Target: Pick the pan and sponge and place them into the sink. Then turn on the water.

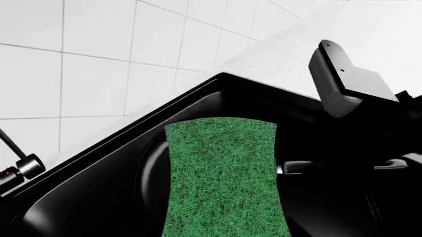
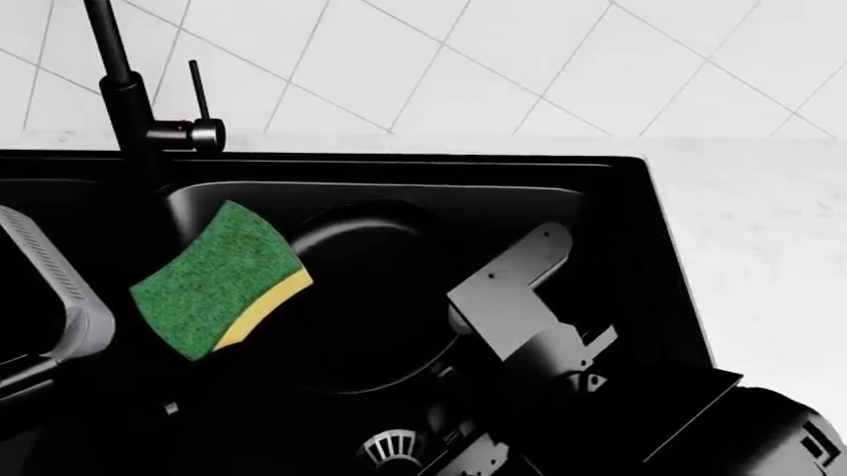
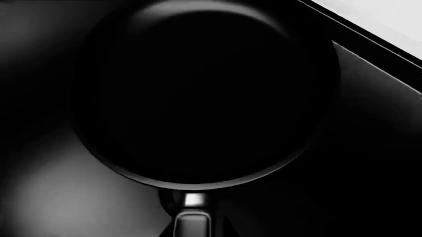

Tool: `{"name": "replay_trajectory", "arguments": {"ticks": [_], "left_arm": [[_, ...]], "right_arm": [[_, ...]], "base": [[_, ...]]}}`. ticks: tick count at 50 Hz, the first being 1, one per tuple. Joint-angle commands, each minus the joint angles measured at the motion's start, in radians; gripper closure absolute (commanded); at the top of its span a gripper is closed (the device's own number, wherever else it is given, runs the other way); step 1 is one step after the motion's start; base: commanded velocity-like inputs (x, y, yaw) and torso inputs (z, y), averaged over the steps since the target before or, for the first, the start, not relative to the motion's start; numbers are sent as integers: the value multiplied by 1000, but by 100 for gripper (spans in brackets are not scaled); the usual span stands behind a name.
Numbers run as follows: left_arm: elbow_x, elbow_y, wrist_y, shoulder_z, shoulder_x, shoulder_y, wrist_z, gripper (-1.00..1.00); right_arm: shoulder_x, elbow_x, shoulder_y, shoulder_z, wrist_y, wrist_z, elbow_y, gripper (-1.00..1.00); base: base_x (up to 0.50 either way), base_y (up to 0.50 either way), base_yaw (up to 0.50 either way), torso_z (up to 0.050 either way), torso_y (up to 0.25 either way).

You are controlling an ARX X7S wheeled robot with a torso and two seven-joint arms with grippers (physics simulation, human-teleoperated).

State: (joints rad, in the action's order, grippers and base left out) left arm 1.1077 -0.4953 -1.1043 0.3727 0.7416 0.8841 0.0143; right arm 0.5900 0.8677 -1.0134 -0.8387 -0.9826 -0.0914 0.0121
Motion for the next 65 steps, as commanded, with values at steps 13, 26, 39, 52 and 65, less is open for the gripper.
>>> {"name": "replay_trajectory", "arguments": {"ticks": [13, 26, 39, 52, 65], "left_arm": [[35, 4, 12, -25, 19, -4, 9, 100], [46, 4, 13, -28, 20, -10, 21, 100], [51, 5, 17, -30, 29, -11, 19, 100], [58, 0, 26, -36, 49, -20, 7, 100], [49, 6, 39, -31, 47, -25, 4, 100]], "right_arm": [[-150, -121, -30, -89, 150, -180, -218, 100], [-228, -184, -6, -139, 266, -244, -355, 100], [-297, -231, 44, -172, 363, -271, -508, 100], [-319, -255, 60, -191, 388, -270, -574, 100], [-314, -254, 51, -199, 369, -274, -567, 100]], "base": [[0, 0, 0, 0, 2], [0, 0, 0, 1, 2], [0, 0, 0, 1, 2], [0, 0, 0, 0, 2], [0, 0, 0, 1, 1]]}}
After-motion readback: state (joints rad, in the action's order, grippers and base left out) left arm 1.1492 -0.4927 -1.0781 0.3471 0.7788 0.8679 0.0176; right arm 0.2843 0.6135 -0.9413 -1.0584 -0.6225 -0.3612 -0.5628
